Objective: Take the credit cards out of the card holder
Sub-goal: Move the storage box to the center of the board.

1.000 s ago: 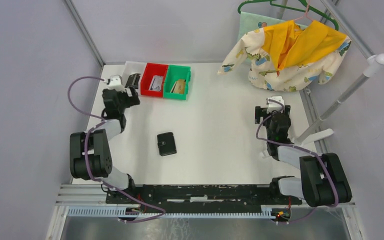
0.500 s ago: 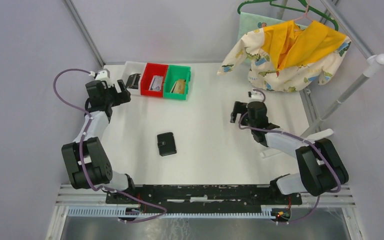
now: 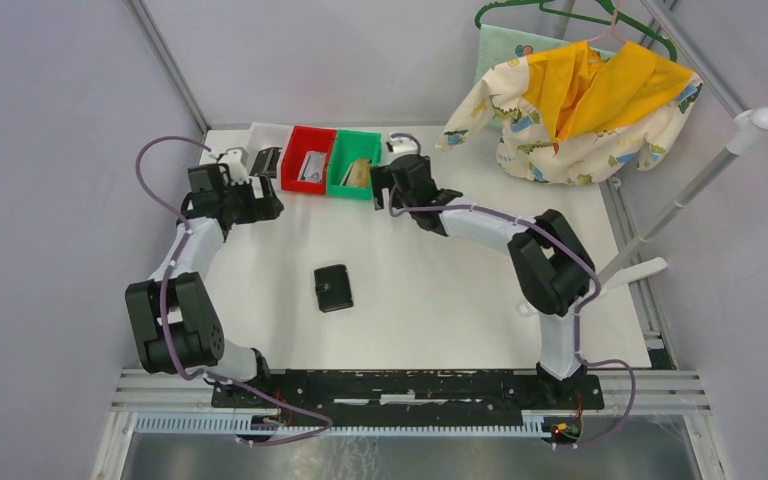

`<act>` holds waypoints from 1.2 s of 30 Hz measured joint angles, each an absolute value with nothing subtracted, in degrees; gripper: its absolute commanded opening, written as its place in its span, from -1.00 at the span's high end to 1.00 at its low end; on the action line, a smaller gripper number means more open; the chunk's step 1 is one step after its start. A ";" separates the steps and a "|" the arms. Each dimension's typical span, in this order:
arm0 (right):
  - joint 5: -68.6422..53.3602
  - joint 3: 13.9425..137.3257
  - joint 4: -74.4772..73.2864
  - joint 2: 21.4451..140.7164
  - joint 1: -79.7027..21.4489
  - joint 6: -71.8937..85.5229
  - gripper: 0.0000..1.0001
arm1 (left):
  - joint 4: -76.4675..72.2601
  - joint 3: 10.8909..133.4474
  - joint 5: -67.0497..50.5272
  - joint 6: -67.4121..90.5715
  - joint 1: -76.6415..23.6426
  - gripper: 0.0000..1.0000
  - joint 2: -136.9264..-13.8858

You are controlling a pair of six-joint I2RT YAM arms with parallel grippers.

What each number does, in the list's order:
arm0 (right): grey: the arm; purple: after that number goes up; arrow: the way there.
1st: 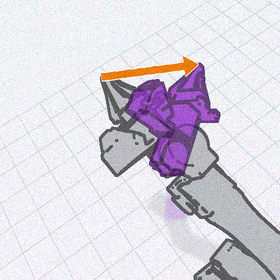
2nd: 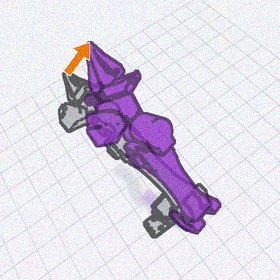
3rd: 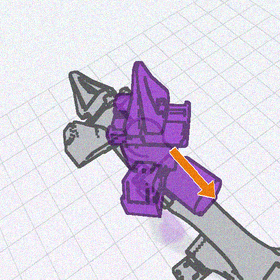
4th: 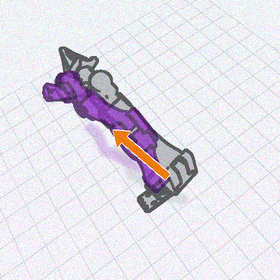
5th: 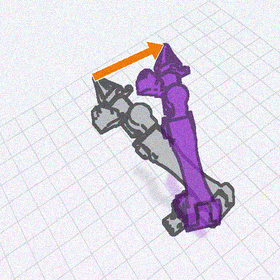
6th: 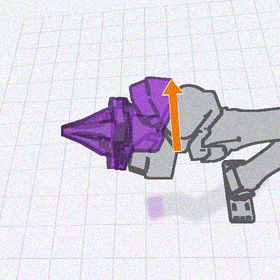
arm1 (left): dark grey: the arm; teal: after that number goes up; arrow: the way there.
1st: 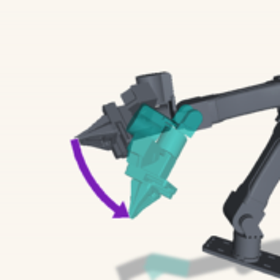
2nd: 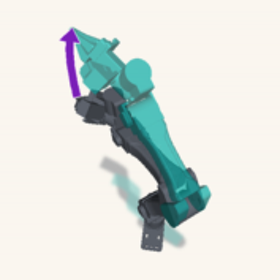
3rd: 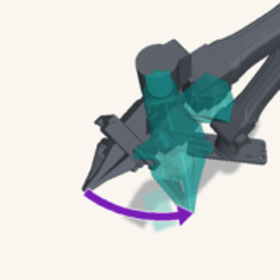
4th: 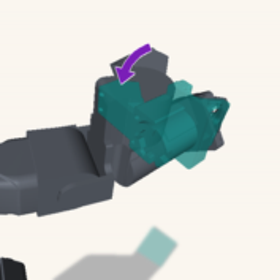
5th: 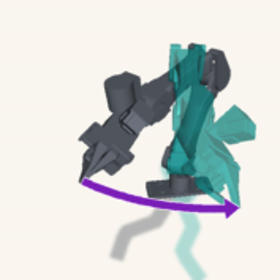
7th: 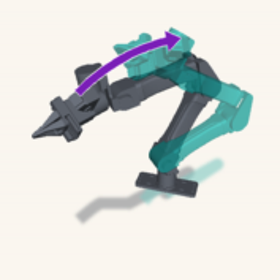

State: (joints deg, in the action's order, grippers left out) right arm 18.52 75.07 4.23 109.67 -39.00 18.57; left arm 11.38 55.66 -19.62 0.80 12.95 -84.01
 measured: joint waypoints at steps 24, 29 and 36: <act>23.24 106.91 -1.61 136.49 -40.34 16.29 -0.14 | 25.98 57.10 -26.89 -7.62 9.30 -0.99 -82.91; 23.49 106.91 -0.45 136.73 -40.40 17.39 0.21 | 28.05 57.80 -27.11 -8.93 9.30 -0.99 -81.65; 27.46 100.53 2.61 133.38 -40.25 20.16 0.67 | 31.22 57.80 -25.04 -12.32 9.30 -0.99 -79.50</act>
State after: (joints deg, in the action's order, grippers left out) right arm 27.46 100.53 2.61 133.38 -40.25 20.16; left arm 31.22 57.80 -25.04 -12.32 9.30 -79.50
